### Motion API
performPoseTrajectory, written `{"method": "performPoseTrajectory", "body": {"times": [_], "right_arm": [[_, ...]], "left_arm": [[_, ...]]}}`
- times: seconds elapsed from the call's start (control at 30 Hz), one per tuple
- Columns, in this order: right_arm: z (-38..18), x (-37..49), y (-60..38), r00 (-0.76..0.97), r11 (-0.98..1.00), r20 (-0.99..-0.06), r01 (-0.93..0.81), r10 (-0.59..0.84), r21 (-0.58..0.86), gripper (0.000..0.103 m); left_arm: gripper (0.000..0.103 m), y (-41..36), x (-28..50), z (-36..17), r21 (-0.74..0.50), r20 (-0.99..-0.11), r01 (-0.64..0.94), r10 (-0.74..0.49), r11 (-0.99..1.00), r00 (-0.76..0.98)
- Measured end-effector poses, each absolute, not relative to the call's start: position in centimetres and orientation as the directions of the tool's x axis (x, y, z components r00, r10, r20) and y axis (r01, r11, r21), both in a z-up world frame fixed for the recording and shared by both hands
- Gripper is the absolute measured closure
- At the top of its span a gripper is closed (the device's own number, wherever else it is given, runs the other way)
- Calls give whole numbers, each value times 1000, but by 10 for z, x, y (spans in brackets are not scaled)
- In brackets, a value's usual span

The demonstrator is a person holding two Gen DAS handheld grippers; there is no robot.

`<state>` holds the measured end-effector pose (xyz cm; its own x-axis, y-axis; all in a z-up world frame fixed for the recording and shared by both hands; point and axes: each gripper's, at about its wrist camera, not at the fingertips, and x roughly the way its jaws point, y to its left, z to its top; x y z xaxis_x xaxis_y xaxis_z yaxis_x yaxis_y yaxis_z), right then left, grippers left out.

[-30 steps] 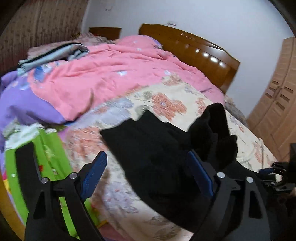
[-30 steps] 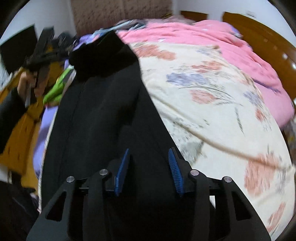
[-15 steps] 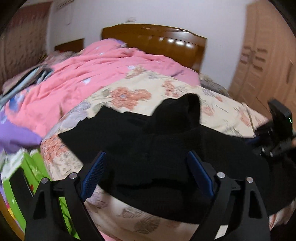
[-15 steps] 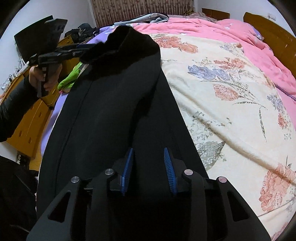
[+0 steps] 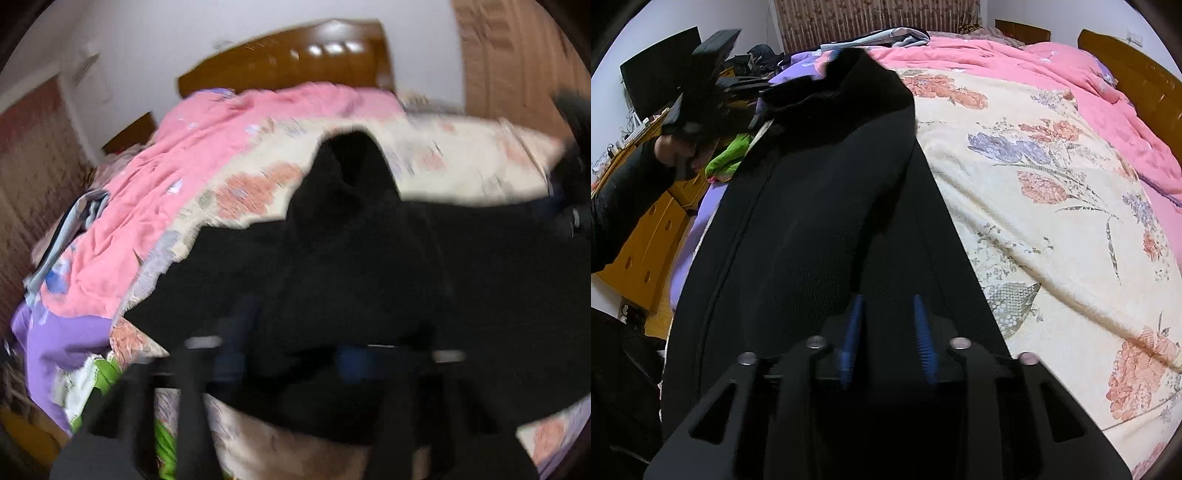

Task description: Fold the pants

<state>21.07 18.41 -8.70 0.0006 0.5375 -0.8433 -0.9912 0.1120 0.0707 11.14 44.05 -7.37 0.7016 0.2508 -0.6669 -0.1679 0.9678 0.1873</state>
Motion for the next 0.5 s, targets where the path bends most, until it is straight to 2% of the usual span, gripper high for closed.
{"method": "performPoseTrajectory", "body": {"times": [0.03, 0.1, 0.2, 0.3, 0.4, 0.5], "right_arm": [[-85, 207, 183, 14, 110, -841, -992, 540, 54, 89], [-79, 203, 181, 34, 113, -834, -993, 551, 35, 94], [-61, 204, 172, 75, 141, -797, -990, 600, 13, 95], [-38, 210, 161, 106, 176, -745, -984, 659, 15, 95], [-43, 219, 160, 142, 224, -745, -975, 652, 11, 95], [-75, 225, 170, 127, 243, -796, -970, 591, 26, 94]], "left_arm": [[79, 451, 110, -67, 116, -655, -192, 220, 975, 723], [81, 473, 100, -50, -4, -591, -259, 207, 966, 780], [84, 501, 79, -21, -149, -486, -313, 206, 938, 849], [86, 512, 70, -6, -154, -442, -345, 248, 926, 862], [86, 524, 76, -20, -147, -497, -391, 274, 909, 823], [86, 535, 93, -57, -146, -603, -417, 253, 897, 756]]}}
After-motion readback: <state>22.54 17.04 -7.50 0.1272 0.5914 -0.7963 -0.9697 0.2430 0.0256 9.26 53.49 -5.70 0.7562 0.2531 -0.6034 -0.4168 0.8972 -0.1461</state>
